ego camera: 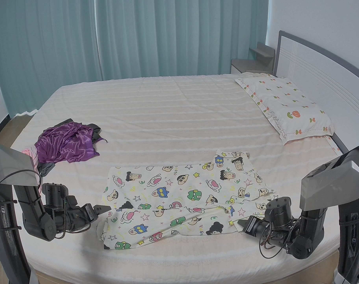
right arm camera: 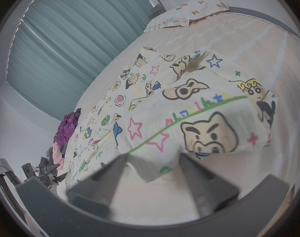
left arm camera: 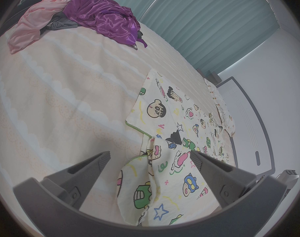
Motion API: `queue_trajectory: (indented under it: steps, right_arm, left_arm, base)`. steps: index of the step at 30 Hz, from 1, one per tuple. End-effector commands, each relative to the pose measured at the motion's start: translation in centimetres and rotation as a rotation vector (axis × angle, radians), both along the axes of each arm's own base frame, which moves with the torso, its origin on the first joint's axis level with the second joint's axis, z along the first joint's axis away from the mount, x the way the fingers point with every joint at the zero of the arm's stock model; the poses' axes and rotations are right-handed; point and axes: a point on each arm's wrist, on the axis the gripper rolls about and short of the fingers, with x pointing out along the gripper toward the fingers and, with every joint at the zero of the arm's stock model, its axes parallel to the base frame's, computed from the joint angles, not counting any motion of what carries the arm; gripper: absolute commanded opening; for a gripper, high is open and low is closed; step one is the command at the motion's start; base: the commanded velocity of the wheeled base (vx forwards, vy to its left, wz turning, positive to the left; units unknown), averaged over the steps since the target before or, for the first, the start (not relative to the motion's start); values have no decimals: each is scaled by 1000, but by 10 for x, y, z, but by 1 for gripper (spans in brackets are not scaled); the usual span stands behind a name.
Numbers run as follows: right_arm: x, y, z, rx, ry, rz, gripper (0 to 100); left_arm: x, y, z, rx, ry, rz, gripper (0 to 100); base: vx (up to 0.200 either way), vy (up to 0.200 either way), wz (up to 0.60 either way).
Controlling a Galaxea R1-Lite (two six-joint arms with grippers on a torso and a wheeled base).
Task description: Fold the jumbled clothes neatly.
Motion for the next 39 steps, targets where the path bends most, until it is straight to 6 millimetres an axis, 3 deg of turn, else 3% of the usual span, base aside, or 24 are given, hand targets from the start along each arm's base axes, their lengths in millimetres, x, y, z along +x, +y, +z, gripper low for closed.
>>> queue_trajectory:
  steps: [1, 7, 17, 31, 39]
  right_arm:
    - [-9, -3, 6, 2, 12, 1, 0]
    - [-12, -5, 13, 20, 2, -9, 0]
    - [-16, 4, 58, 91, -133, 34, 0]
    - [25, 12, 111, 91, -171, 1, 0]
    - [17, 4, 121, 76, -179, 8, 0]
  left_arm:
    - [0, 0, 0, 0, 1, 0, 100]
    - [0, 0, 0, -1, 2, 1, 100]
    - [0, 0, 0, -1, 2, 1, 100]
    - [0, 1, 0, -2, 2, 4, 100]
    - [2, 0, 3, -17, -9, 15, 100]
  base:
    - [0, 0, 0]
    - [0, 0, 0]
    - [0, 0, 0]
    - [0, 0, 0]
    - [0, 0, 0]
